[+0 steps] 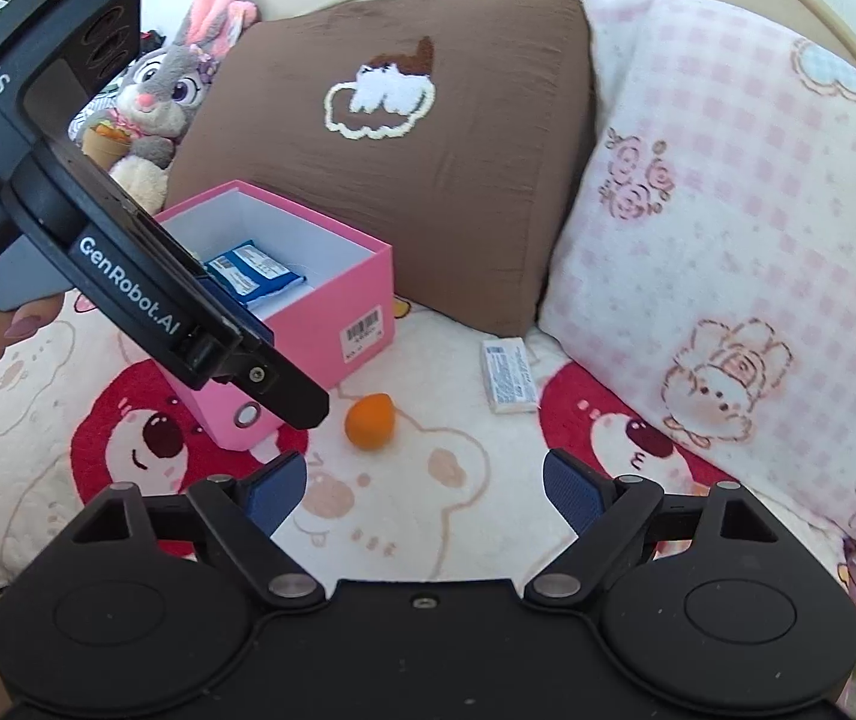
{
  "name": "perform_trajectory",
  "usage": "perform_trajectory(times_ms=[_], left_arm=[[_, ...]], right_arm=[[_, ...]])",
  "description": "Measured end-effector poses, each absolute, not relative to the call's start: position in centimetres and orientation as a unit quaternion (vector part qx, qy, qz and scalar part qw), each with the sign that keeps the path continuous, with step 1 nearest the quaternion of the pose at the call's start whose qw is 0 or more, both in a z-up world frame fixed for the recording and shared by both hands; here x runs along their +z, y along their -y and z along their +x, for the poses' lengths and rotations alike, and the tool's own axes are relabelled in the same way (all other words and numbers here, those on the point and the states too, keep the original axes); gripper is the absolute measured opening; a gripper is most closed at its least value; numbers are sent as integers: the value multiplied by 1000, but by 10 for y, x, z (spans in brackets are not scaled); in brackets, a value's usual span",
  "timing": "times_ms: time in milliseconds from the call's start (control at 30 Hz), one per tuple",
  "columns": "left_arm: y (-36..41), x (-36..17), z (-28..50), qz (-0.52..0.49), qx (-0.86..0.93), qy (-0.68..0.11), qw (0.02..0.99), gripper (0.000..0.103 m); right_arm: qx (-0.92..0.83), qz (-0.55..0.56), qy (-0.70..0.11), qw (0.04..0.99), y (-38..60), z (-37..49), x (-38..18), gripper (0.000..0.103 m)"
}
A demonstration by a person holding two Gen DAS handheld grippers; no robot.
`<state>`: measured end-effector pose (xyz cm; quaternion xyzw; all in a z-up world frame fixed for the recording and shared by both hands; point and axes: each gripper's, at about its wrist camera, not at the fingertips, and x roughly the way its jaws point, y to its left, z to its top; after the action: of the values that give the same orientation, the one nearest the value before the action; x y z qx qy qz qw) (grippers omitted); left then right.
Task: Organize objects
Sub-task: 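Raise the left tool out of the box and move toward the clear floss box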
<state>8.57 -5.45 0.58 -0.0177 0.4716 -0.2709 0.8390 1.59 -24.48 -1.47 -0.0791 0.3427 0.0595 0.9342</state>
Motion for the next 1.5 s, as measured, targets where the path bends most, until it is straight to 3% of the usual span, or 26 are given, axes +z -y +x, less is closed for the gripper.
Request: perform_trajectory(times_ms=[133,533,733,1500], left_arm=[[65,6,87,-6,-271,-467,842,85],[115,-1,101,42,-294,-456,839,101],[141,-11,113,31,-320,-475,819,100],[222,-59,196,56,-350,-412,839,99]], right_arm=[[30,-64,-358,931,260,15,-15,91],[-68,9,-435,898,310,28,-30,91],[-74,40,-428,900,325,25,-30,91],[-150,71,-364,916,372,39,-66,91]])
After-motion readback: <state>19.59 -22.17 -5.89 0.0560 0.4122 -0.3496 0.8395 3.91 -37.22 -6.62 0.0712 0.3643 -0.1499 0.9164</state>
